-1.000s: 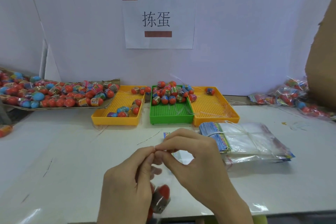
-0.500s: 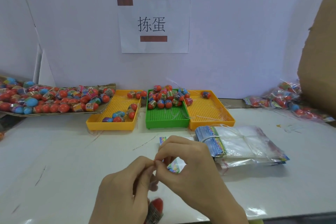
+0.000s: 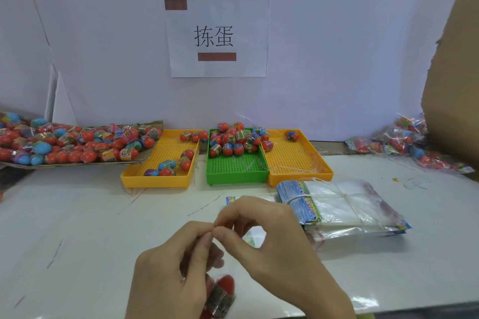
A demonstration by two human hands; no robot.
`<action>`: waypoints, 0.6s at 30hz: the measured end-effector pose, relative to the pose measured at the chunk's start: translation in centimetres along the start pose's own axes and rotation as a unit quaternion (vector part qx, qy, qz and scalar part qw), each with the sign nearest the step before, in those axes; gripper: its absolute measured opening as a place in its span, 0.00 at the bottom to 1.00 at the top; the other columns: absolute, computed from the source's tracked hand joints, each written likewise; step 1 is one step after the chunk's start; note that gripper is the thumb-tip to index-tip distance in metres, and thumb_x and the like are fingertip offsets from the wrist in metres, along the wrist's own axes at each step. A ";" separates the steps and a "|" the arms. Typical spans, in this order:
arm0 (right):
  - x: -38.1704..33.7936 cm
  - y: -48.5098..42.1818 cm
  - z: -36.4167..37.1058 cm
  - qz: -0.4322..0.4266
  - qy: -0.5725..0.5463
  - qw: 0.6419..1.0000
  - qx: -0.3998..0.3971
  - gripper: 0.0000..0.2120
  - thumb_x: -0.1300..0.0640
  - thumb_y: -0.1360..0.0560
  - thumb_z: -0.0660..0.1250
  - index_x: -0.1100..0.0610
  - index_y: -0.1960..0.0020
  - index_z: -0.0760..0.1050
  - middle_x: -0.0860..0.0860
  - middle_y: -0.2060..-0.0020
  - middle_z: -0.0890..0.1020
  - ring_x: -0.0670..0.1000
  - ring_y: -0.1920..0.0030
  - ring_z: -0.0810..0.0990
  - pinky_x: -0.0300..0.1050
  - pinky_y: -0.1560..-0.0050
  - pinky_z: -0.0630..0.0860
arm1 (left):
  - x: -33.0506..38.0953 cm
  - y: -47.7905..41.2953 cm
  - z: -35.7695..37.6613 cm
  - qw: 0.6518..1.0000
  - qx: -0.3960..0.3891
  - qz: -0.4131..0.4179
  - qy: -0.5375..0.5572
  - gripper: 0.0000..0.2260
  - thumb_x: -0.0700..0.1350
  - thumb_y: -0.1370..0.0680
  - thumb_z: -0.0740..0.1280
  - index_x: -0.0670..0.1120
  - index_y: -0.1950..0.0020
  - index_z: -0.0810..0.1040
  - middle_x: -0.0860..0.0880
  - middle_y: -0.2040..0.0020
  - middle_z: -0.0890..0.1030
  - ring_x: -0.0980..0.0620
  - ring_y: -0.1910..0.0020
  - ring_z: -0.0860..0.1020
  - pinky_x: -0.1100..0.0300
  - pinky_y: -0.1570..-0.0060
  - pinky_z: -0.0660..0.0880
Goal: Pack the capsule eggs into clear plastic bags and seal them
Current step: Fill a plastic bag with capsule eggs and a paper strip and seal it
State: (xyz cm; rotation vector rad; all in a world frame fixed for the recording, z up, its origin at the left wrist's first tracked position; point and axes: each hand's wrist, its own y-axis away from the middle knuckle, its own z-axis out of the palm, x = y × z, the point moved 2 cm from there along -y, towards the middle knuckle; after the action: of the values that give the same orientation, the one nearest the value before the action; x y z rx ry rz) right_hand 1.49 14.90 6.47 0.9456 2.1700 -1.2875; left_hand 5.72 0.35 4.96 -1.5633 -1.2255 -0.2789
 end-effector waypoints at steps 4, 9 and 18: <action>0.3 0.0 -0.1 0.010 -0.003 1.000 0.014 0.04 0.59 0.26 0.74 0.53 0.58 0.82 0.45 0.65 0.81 0.48 0.63 0.80 0.40 0.59 0.76 | -0.1 0.0 0.1 1.000 -0.009 0.007 -0.002 0.12 0.43 0.24 0.63 0.62 0.51 0.78 0.60 0.69 0.82 0.64 0.70 0.82 0.65 0.67 0.78; 0.0 0.1 -0.1 -0.009 0.016 1.000 0.015 0.04 0.61 0.26 0.71 0.54 0.58 0.81 0.44 0.65 0.80 0.46 0.63 0.79 0.38 0.60 0.76 | 0.1 0.2 0.4 1.000 -0.009 0.019 -0.011 0.11 0.42 0.24 0.64 0.60 0.53 0.77 0.62 0.70 0.81 0.65 0.70 0.81 0.70 0.68 0.76; -0.3 0.2 0.0 -0.013 0.013 1.000 0.018 0.03 0.60 0.29 0.70 0.54 0.60 0.79 0.44 0.67 0.80 0.47 0.65 0.80 0.44 0.62 0.77 | 0.4 0.3 0.7 0.999 0.000 -0.007 0.038 0.07 0.54 0.26 0.62 0.58 0.53 0.78 0.62 0.72 0.81 0.64 0.73 0.80 0.68 0.66 0.76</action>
State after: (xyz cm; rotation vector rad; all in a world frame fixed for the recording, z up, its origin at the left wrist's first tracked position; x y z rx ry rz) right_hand 1.86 14.88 6.60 0.9559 2.1940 -1.3377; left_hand 5.83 1.13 4.83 -1.5315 -1.1768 -0.3449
